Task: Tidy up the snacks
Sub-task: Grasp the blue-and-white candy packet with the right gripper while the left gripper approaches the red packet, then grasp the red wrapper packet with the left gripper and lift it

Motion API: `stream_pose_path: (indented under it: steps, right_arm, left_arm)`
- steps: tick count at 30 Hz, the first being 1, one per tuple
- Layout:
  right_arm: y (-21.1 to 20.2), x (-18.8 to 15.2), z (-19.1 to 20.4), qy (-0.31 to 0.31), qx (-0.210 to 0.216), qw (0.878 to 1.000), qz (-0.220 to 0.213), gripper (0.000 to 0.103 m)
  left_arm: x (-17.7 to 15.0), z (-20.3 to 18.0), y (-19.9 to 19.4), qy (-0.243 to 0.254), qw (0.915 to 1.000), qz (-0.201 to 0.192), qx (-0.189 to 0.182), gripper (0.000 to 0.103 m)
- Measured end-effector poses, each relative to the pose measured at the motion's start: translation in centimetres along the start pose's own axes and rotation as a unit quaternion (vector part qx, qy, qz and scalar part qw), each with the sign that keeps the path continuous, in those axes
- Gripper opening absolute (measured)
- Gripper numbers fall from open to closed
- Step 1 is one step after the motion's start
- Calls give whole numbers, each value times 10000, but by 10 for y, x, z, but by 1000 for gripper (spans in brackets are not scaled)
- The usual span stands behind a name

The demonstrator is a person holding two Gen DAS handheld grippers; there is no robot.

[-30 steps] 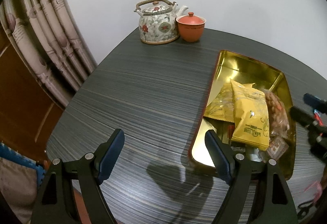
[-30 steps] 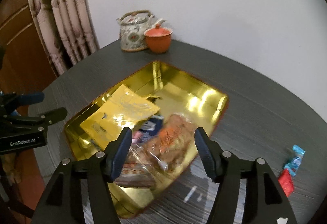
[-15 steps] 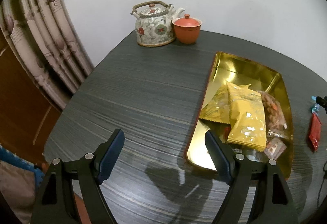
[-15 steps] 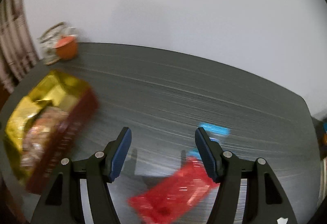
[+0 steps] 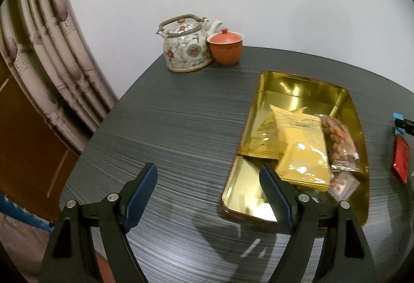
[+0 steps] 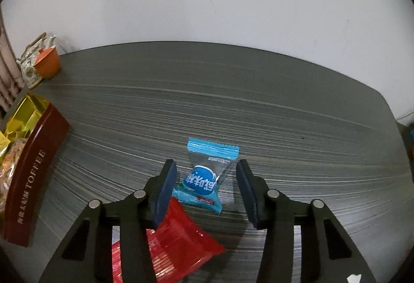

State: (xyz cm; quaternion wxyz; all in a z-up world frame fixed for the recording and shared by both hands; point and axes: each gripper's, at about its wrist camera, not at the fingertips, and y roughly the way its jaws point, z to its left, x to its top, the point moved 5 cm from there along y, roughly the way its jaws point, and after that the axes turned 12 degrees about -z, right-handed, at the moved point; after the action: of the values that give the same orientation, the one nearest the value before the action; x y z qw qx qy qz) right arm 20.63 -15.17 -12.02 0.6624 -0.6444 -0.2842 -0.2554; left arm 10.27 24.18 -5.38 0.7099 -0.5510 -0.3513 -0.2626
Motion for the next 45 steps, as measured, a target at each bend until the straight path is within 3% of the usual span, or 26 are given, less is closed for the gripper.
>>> stream_pose_path:
  steps: [5,17,24,29,38,45]
  right_arm:
    - [-1,-4,-8,-181,110,9998,-16,26]
    - [-31,-29,-45,-298,71,9995,-110,26]
    - [-47,-47,-69,-283,-32,9994,-205,26]
    - [-57,-58,-83,-171,-104,9994,-280,26]
    - [-52,-59,-78,-2,-38,9994,-353,26]
    - [-59,-65,-94,142,31,9992,-383,26]
  left_arm:
    - [3,-27,-11,311,9994,-52,-119,81]
    - [23,-142,-40,952,9885,-252,-1147,81]
    - [16,-221,-36,1289,9742,-77,-1851,81]
    - [12,-267,-27,1480,9651,-5,-2160,81]
    - [11,-325,-16,1763,9502,97,-2569,81]
    - [11,-347,-10,1832,9410,237,-2836,81]
